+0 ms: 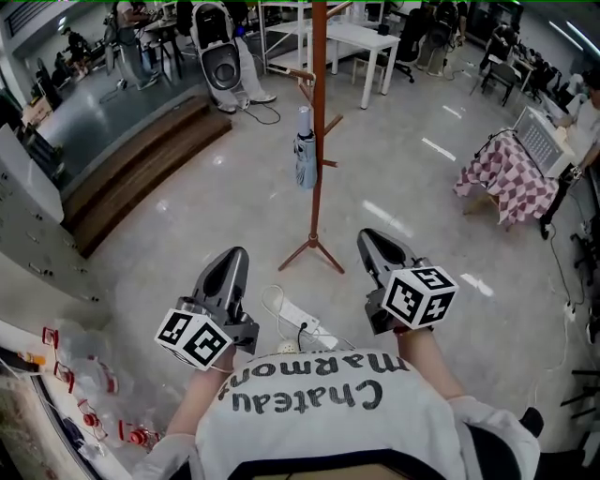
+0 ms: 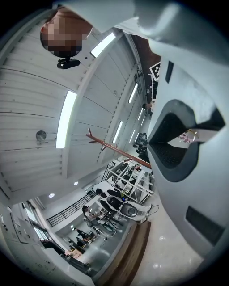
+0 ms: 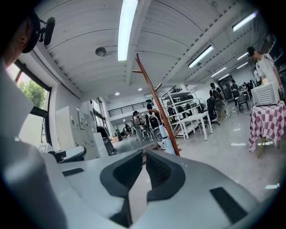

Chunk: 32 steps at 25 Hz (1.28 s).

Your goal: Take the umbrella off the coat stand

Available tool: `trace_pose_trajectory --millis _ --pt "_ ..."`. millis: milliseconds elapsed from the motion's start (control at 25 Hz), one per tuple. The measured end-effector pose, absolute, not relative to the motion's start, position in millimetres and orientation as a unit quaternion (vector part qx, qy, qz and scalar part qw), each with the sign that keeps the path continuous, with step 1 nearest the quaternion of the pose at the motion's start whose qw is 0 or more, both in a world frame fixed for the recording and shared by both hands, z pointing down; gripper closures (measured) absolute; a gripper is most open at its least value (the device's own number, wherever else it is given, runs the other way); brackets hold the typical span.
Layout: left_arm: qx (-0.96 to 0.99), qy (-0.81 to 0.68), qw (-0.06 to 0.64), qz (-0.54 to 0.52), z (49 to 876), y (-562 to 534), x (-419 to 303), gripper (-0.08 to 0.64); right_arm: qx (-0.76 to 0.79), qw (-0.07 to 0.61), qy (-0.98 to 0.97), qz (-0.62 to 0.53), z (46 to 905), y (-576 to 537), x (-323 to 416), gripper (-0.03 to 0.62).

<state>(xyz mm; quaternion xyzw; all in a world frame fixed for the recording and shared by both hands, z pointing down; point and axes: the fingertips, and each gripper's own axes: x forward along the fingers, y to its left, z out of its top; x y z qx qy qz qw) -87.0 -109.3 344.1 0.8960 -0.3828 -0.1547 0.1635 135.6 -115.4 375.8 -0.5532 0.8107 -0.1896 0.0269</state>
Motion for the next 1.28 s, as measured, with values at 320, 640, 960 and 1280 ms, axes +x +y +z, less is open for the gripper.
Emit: trace_pose_trajectory --millis 320,640,960,1280 --pt "0.902 -0.37 0.158 -0.157 337.2 -190.9 -112.6 0.538 -0.571 0.033 0.796 -0.201 378.0 -189.5 117.8 0.552" --pt "0.907 -0.361 0.154 -0.156 337.2 -243.7 -130.9 0.538 -0.587 0.044 0.784 -0.198 374.9 -238.5 110.0 0.552" --pt "0.904 -0.357 0.171 -0.162 355.4 -277.1 -142.3 0.538 -0.588 0.033 0.783 -0.201 390.7 -263.0 98.4 0.551" --pt "0.896 -0.375 0.174 -0.16 359.3 -298.5 -133.8 0.538 -0.58 0.028 0.787 -0.21 396.0 -294.4 113.3 0.551"
